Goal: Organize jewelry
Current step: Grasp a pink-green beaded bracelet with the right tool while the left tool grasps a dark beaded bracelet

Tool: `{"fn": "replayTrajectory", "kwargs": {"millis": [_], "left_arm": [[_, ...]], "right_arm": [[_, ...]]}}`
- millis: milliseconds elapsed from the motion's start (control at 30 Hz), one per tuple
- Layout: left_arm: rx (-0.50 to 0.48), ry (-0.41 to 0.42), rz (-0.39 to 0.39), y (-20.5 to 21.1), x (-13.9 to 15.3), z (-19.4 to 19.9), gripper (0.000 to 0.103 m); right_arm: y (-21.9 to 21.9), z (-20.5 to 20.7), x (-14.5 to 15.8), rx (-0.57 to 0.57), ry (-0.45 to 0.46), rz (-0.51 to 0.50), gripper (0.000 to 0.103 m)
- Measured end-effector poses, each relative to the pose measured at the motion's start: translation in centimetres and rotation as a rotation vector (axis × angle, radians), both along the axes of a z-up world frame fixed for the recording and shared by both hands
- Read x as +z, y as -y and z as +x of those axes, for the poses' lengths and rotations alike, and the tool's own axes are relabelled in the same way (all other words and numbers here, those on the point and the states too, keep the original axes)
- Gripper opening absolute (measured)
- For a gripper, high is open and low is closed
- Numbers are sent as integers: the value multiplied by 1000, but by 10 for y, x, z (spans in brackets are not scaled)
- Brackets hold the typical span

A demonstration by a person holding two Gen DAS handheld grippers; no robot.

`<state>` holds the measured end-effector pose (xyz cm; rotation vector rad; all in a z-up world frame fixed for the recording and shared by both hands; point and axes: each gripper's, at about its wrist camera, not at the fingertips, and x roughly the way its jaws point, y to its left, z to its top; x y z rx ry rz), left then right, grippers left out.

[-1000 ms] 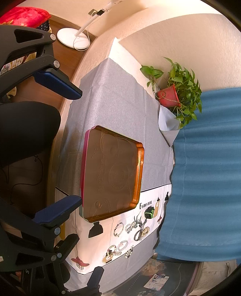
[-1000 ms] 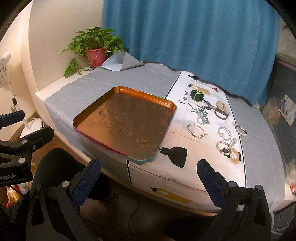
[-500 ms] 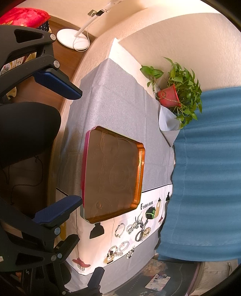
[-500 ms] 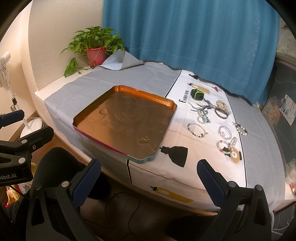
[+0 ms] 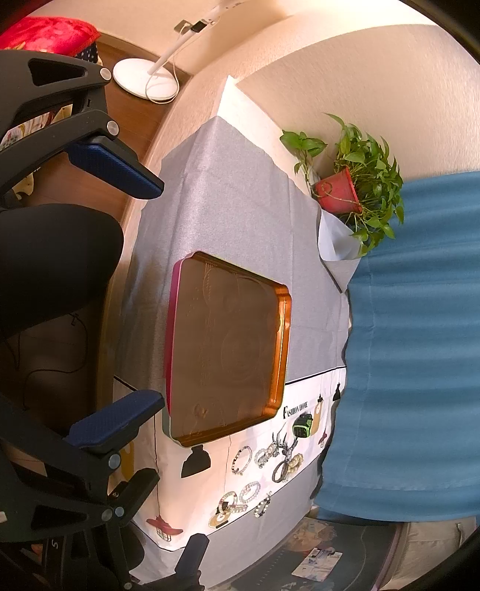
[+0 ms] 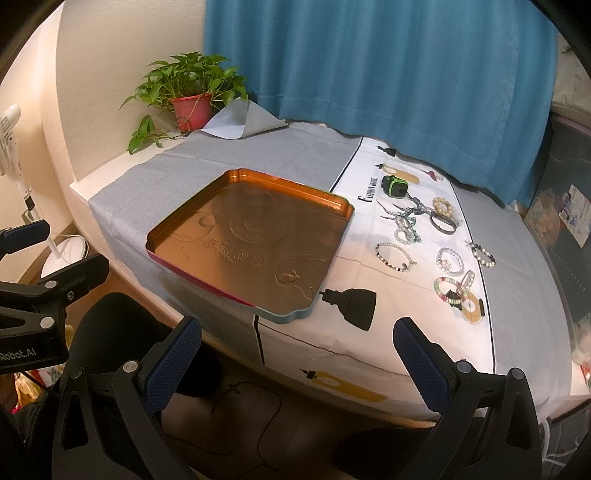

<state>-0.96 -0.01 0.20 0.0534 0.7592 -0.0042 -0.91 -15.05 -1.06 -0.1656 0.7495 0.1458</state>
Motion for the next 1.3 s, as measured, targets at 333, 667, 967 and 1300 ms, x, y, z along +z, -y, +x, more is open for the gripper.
{"fn": "replayTrajectory", "kwargs": {"millis": [333, 667, 967, 1300], "left_arm": [[0, -2, 3, 1, 0, 1, 103], [-67, -53, 40, 21, -9, 2, 103], [-229, -141, 78, 87, -14, 40, 103], [-409, -227, 69, 210, -27, 149, 103]], "right_arm": [[2, 3, -1, 1, -3, 2, 103], [32, -15, -26, -71, -44, 52, 103], [137, 6, -39, -327, -48, 118, 103], [232, 69, -59, -487, -55, 221, 103]]}}
